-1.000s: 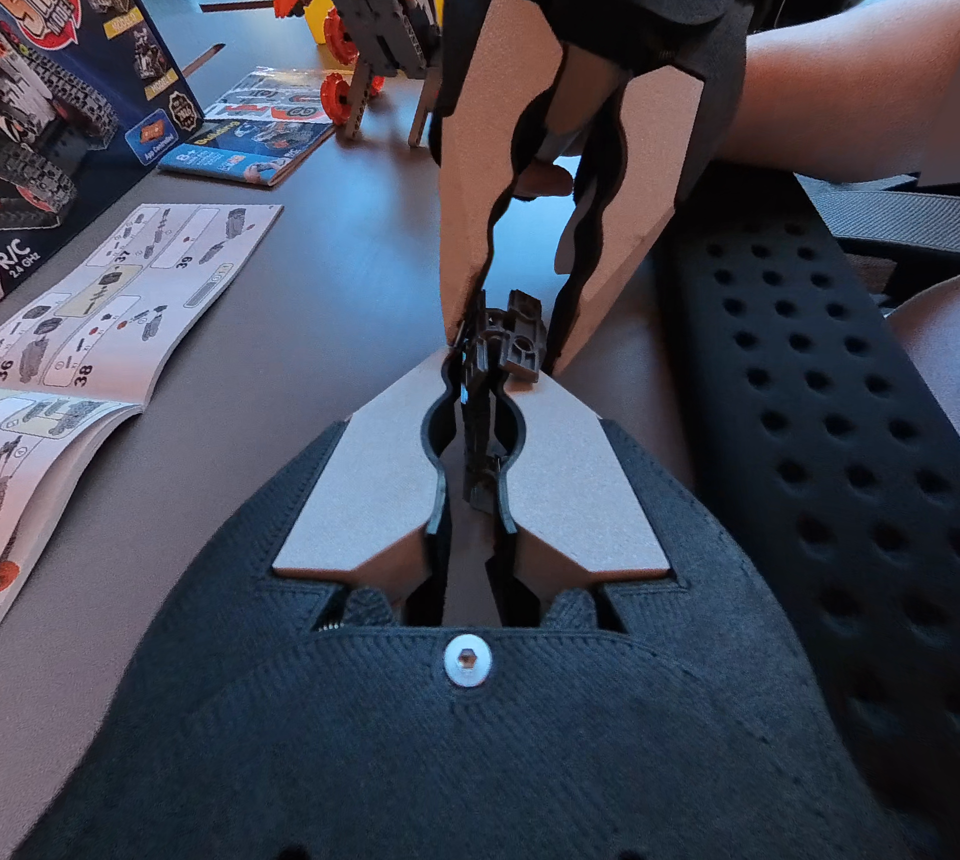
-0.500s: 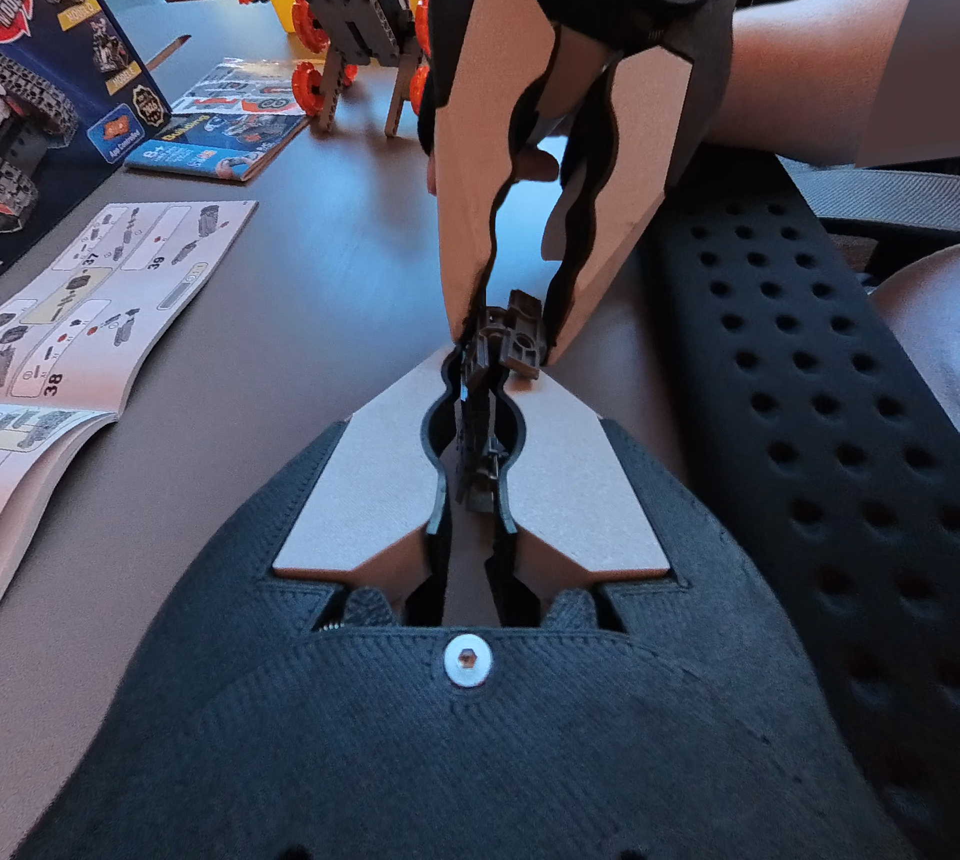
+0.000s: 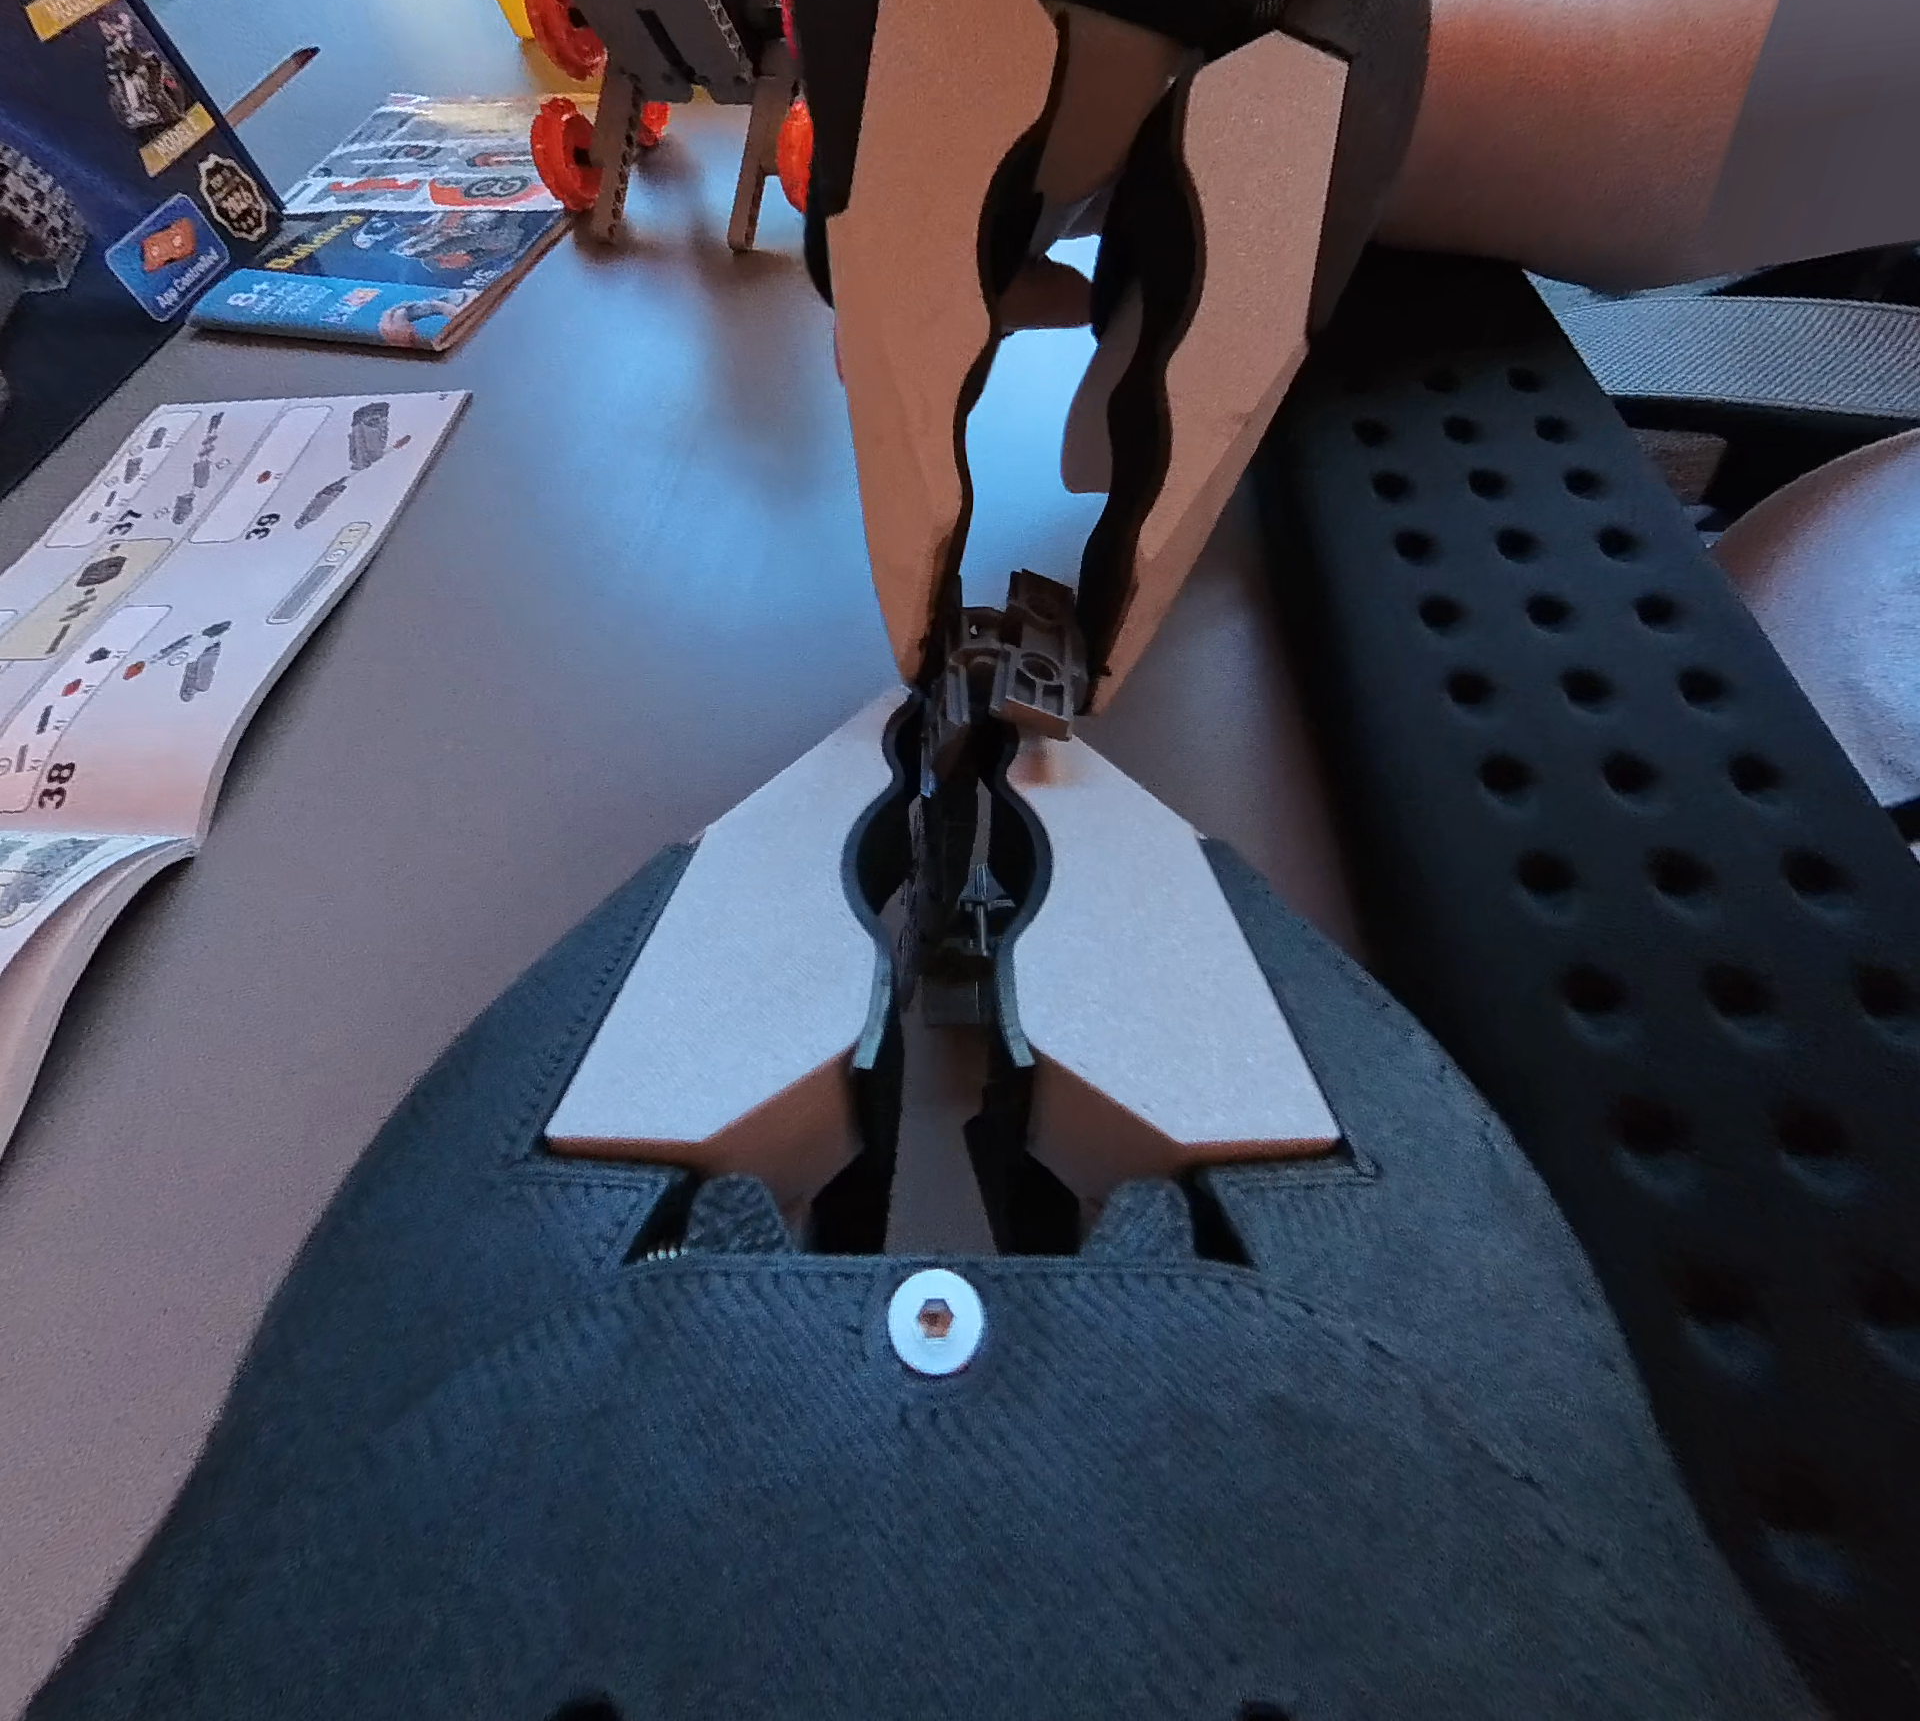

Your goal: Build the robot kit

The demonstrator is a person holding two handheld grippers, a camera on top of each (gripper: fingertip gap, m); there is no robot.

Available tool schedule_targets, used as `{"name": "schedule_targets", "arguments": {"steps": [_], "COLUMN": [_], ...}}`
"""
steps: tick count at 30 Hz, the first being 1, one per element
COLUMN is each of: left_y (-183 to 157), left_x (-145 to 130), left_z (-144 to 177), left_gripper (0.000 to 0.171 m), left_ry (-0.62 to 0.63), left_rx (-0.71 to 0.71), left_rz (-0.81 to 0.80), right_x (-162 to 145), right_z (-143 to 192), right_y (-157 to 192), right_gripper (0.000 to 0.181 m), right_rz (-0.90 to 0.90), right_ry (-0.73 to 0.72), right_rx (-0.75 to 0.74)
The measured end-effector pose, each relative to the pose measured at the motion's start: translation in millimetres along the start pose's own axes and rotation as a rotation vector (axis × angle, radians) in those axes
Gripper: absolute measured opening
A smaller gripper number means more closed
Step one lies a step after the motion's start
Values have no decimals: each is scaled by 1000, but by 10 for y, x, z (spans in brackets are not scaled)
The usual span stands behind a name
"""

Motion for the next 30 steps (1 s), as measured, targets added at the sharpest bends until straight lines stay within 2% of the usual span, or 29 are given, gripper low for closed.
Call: {"name": "schedule_targets", "arguments": {"steps": [11, 30], "left_y": [-61, -39], "left_x": [-4, 0], "left_z": [-17, -17], "left_gripper": [6, 7], "left_ry": [15, -2], "left_rx": [-11, 2], "left_rz": [-56, -64], "right_x": [-12, -11], "right_z": [19, 5], "right_y": [42, 16], "right_gripper": [18, 20], "right_rz": [28, 17], "right_ry": [23, -28], "right_rx": [21, -8]}}
Point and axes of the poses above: each gripper's, where its closed fingertips meet, z back along the fingers, x out of its top, y = z × x across the jaws, the point moved 2 cm from there along z, back along the fingers, and after that the axes turned 9 degrees about -x, right-handed, at the moved point
